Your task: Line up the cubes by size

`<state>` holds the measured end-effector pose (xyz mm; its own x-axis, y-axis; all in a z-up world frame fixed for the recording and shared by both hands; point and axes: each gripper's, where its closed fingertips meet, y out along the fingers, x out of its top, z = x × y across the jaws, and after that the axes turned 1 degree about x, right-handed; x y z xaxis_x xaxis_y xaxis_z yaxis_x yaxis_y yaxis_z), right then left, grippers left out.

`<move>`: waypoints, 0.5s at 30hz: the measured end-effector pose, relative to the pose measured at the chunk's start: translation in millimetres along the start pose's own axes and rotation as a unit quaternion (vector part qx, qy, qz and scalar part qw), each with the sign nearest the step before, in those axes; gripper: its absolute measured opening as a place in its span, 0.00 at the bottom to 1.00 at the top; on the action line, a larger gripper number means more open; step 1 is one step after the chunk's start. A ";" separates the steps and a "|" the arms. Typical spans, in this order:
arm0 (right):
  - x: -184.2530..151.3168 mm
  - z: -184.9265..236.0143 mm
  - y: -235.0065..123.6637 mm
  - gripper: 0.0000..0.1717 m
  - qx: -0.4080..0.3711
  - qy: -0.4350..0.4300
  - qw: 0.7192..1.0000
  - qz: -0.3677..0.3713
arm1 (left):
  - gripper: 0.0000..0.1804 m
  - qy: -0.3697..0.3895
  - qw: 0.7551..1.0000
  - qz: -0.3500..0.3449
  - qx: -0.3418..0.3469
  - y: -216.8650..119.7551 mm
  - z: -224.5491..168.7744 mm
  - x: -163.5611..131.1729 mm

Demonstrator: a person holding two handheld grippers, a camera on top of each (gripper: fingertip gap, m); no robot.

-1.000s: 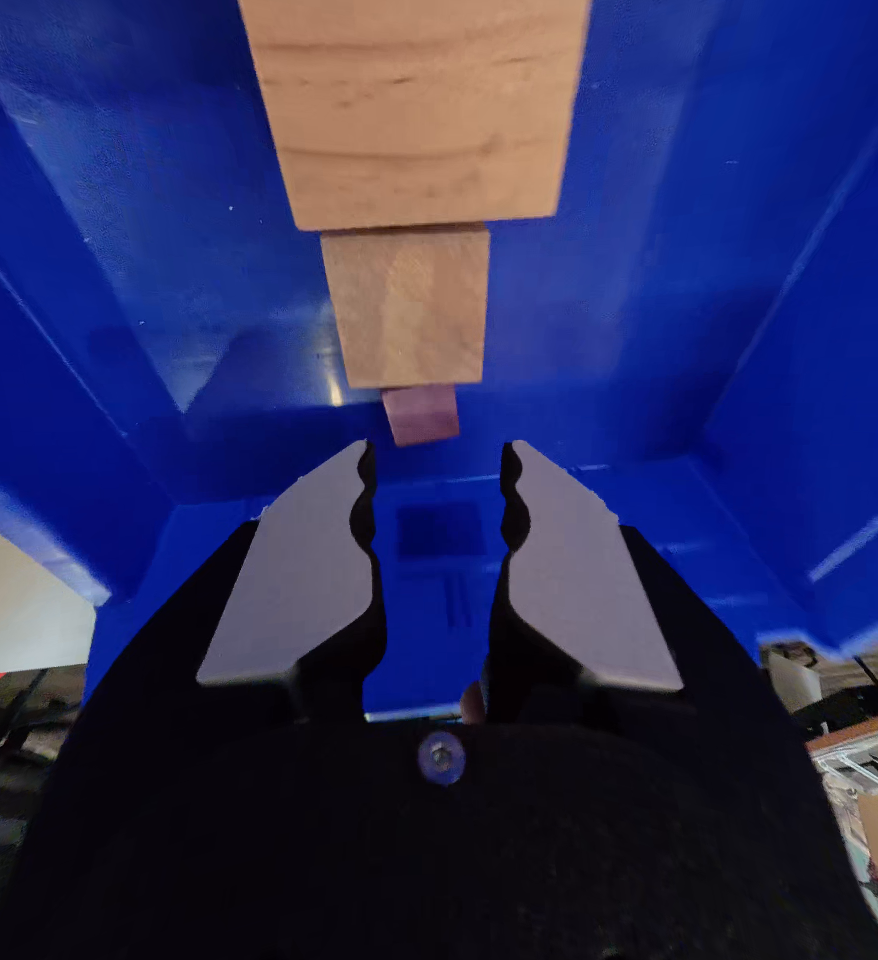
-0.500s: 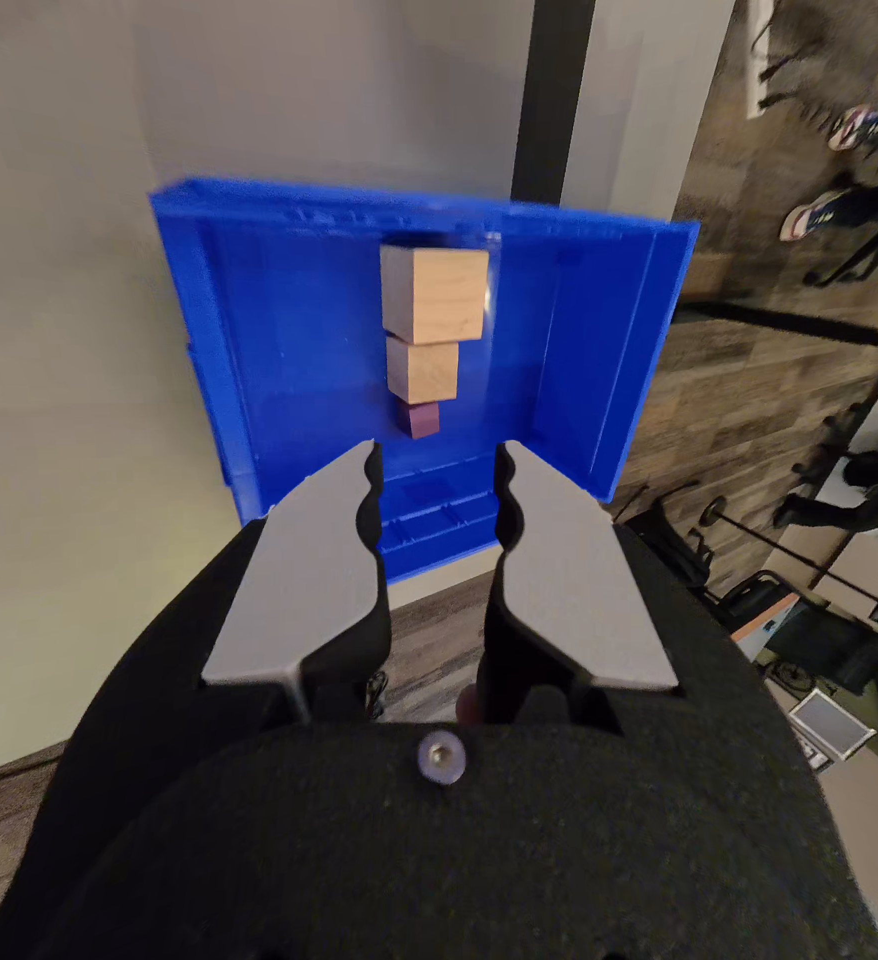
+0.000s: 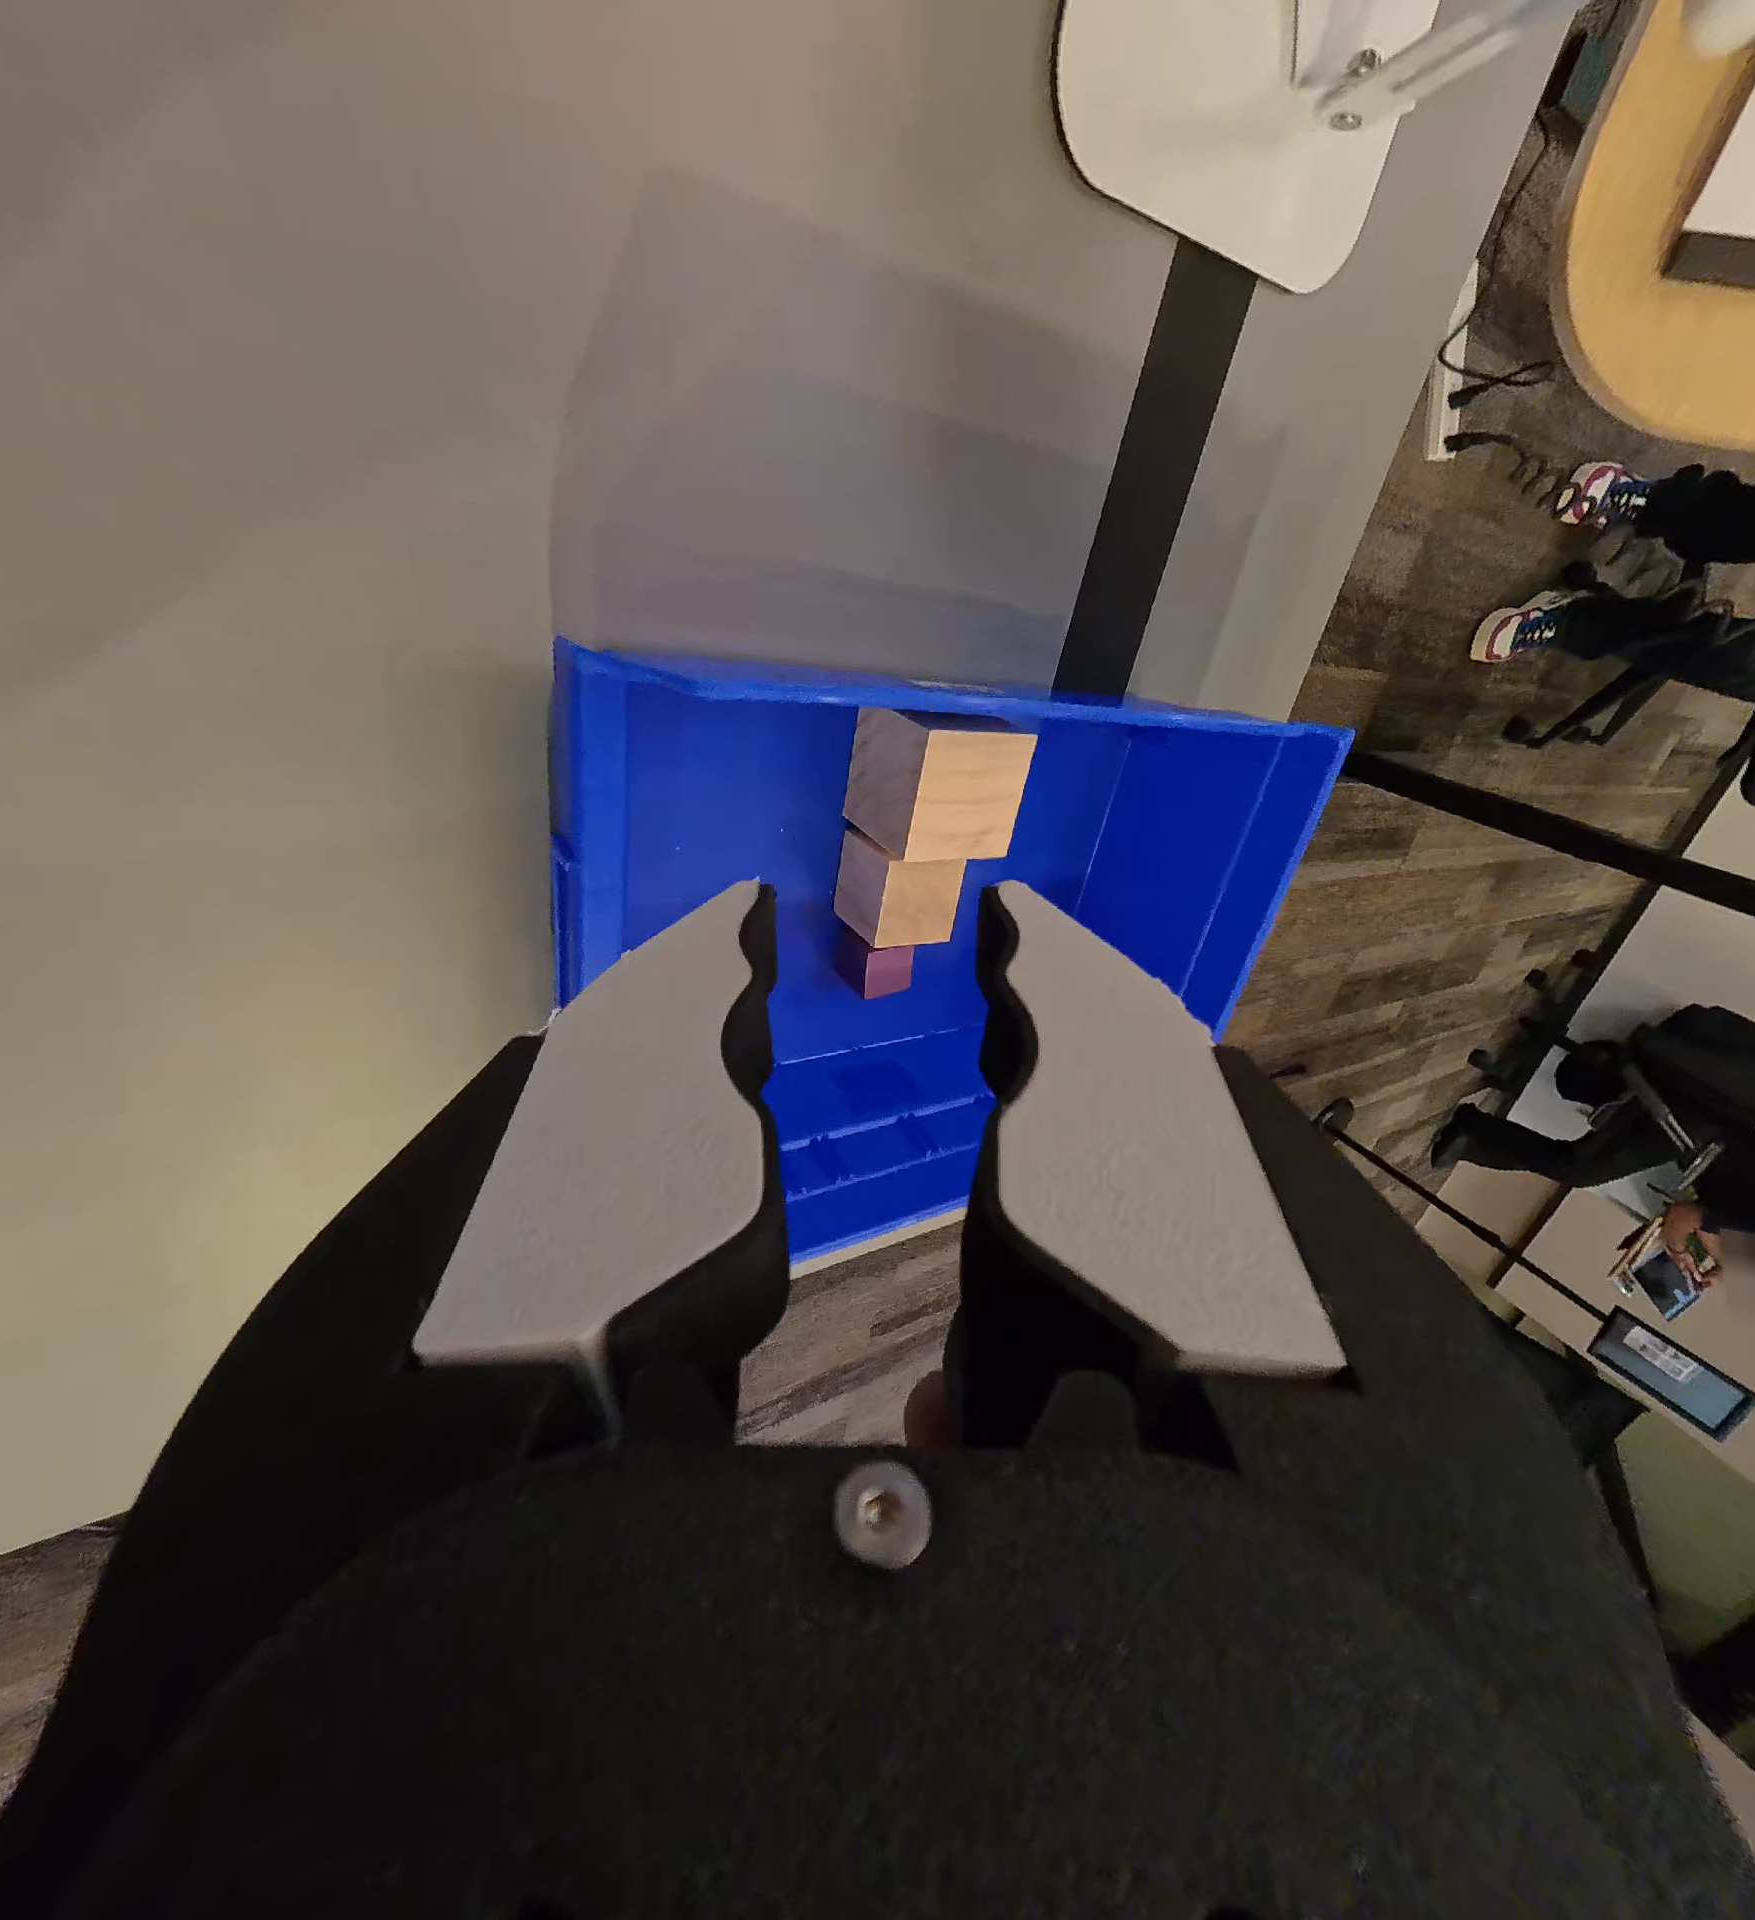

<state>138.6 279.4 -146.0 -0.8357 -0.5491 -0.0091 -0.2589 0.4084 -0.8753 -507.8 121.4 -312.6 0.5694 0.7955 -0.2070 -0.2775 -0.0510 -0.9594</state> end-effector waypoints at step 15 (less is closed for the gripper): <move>108.3 -2.7 -28.7 0.23 -0.100 -0.040 0.977 -0.185 | 0.12 -0.108 0.936 -0.328 -0.074 -120.2 -25.2 39.7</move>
<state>54.2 210.1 -120.6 -0.6291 -0.7375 0.2457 -0.6317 0.3008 -0.7145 -432.3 143.8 -210.4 0.4052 0.7879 0.4637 0.1957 0.4206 -0.8859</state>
